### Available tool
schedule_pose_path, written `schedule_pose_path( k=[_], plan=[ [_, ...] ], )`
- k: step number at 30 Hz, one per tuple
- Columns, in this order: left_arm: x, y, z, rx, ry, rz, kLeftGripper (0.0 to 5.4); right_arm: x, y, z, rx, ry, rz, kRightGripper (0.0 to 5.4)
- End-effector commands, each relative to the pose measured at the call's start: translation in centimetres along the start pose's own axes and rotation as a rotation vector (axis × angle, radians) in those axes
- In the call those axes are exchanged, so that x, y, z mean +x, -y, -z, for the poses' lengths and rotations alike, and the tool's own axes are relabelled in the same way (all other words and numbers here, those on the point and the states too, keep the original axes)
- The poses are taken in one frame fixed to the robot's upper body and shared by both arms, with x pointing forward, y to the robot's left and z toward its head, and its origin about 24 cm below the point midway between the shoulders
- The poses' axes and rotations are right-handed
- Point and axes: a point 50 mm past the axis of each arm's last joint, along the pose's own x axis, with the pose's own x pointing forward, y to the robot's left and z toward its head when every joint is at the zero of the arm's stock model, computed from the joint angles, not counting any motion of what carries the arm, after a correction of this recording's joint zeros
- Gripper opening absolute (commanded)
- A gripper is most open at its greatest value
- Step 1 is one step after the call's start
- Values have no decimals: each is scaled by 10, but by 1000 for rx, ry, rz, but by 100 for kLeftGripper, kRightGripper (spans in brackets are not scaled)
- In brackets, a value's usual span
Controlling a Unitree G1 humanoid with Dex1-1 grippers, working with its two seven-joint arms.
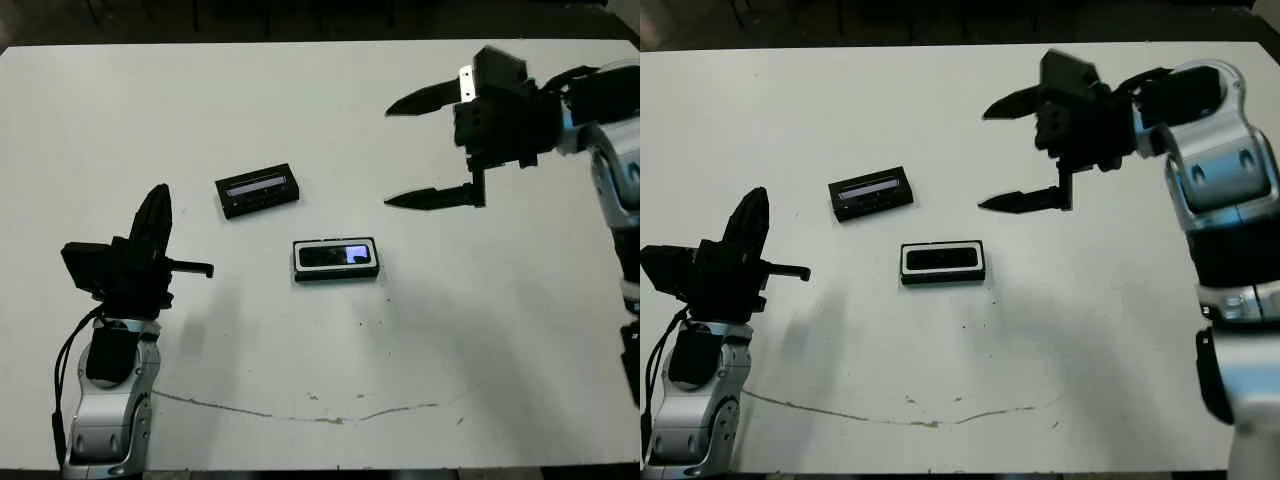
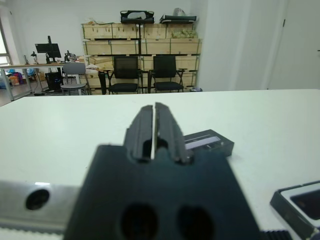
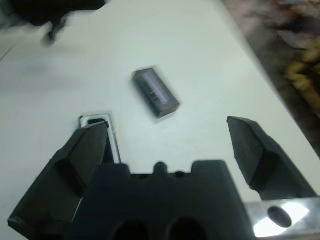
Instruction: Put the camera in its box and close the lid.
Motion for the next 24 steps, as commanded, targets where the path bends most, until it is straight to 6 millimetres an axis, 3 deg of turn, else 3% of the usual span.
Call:
schedule_pose_path(
  k=[1,9,13,20,24],
  plan=[
    [-4,-4,5,11,-37,-3,0,-2,-19,19,124,56,150,516],
    [15,-23,-16,92,-2,43,0,-25,-56,59,234,58,292,381],
    [38,-36,-39,201,3,203,0,-34,-66,68,297,96,273,307],
    [92,-44,-71,264,-57,538,99,-35,-70,69,255,101,211,181],
    [116,-40,-69,264,-127,646,172,-33,-69,67,230,110,197,109]
  ],
)
